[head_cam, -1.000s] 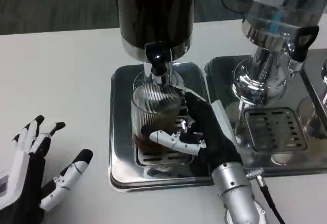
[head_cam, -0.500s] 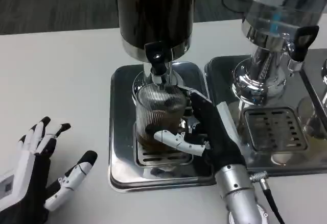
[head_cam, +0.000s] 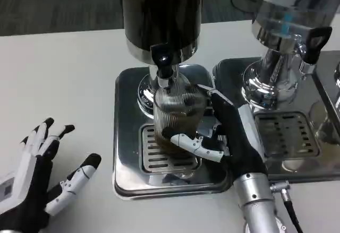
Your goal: Grasp the cup under the faucet to collect the drink, then remove the cup.
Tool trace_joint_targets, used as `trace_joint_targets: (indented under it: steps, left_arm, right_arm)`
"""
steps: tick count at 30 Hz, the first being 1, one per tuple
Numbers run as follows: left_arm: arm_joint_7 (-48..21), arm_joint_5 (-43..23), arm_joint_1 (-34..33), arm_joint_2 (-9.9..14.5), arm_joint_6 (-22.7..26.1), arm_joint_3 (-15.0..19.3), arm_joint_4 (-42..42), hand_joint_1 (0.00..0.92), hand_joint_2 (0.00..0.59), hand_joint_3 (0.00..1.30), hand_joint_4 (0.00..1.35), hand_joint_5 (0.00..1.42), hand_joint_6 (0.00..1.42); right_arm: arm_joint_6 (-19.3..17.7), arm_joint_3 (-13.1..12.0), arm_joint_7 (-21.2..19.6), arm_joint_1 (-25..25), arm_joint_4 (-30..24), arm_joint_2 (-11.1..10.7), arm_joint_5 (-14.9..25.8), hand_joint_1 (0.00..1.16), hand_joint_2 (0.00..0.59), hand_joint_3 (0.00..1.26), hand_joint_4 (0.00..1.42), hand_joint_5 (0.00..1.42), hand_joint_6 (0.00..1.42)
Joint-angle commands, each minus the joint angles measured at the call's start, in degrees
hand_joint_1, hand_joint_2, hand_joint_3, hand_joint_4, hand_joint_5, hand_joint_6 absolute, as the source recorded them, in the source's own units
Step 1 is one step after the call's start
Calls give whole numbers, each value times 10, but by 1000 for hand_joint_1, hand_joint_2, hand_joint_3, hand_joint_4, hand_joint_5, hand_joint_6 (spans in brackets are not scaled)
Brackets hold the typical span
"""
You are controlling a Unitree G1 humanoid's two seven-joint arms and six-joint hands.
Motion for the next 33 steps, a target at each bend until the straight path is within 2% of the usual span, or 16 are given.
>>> trace_joint_targets:
  steps: [1,6,16,22,26,32,33]
  left_arm:
    - [-9,0,-4,9,-10,-6,7,0,193,196,0,0,0]
    - [-12,-2,-8,14,-15,-10,10,0,194,196,0,0,0]
    - [-21,5,-15,28,-36,-20,16,0,170,162,0,0,0]
    - [-32,25,-14,47,-33,-32,6,0,145,126,0,0,0]
    - [-33,40,-6,65,-40,-33,-5,0,142,87,0,0,0]
    - [-8,92,19,84,-45,-39,-22,0,135,18,0,0,0]
    - [-7,98,27,87,-46,-38,-29,0,134,17,0,0,0]
  right_arm:
    - [-29,-3,-23,9,-29,2,-5,935,165,439,681,974,1388]
    - [-30,-2,-37,23,-44,-2,-18,931,163,439,686,974,1388]
    - [-37,-2,-35,71,-88,-8,-23,928,164,439,690,974,1388]
    - [-41,10,-5,116,-137,-20,-15,928,168,440,690,974,1388]
    - [-42,20,-9,127,-158,-27,-40,927,169,444,690,974,1388]
    - [-52,17,14,138,-171,-36,-25,927,170,446,690,974,1388]
    - [-57,17,8,141,-176,-42,-37,927,170,447,690,974,1388]
